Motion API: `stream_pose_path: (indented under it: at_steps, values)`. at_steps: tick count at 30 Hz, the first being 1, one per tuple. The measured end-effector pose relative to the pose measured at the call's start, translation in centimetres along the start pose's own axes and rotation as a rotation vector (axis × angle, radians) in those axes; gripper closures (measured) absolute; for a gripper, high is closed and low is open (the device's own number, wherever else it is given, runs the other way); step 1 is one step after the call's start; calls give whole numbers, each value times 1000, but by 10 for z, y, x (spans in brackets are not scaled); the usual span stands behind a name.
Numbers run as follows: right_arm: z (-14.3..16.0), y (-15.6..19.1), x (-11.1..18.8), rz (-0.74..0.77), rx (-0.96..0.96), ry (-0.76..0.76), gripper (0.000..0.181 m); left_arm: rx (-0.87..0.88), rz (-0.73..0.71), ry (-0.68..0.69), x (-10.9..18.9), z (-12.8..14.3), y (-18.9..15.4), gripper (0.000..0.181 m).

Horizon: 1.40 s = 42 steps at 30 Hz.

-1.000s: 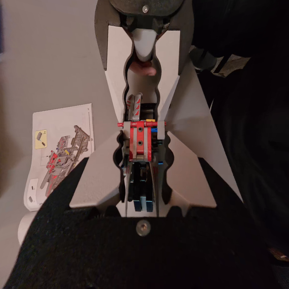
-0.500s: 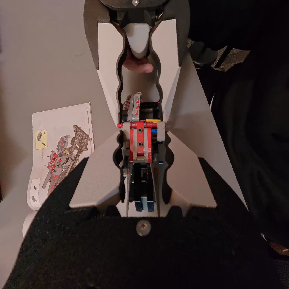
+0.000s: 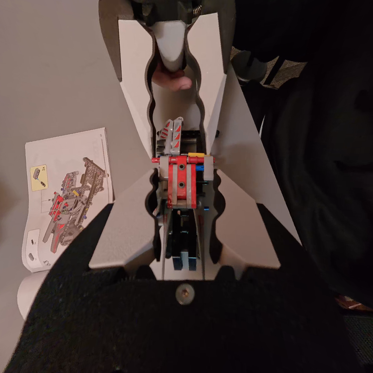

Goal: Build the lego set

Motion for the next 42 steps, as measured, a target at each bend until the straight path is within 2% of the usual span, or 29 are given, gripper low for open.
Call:
stream_pose_path:
  at_steps: [7,13,14,28,35,38,42]
  values:
    - [0,3,-6,-6,-6,4,122,7,-11,14,6,2,0,133]
    - [1,2,-8,4,-42,-21,129,-8,-28,10,5,3,-1,135]
    - [2,3,-8,-14,-50,-18,135,-2,-31,5,5,3,0,135]
    - [6,-2,-9,-40,-75,-85,135,6,-25,-66,3,6,2,133]
    - [6,-2,-5,-30,-25,-61,134,-38,-35,-73,1,5,3,133]
    - [3,-6,-1,-1,-12,-69,150,-62,-25,-93,1,6,3,133]
    - [-2,-5,3,-44,-59,-93,130,-55,-21,-112,0,7,4,134]
Point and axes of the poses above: each gripper's, where its closed fingertips meet, x back along the fingers, z out of its underside, y = z × x across the jaws, the point moved 7 cm from there along x, back along the fingers, and after that the axes turned 11 degrees about -x, right-handed, at the moved point
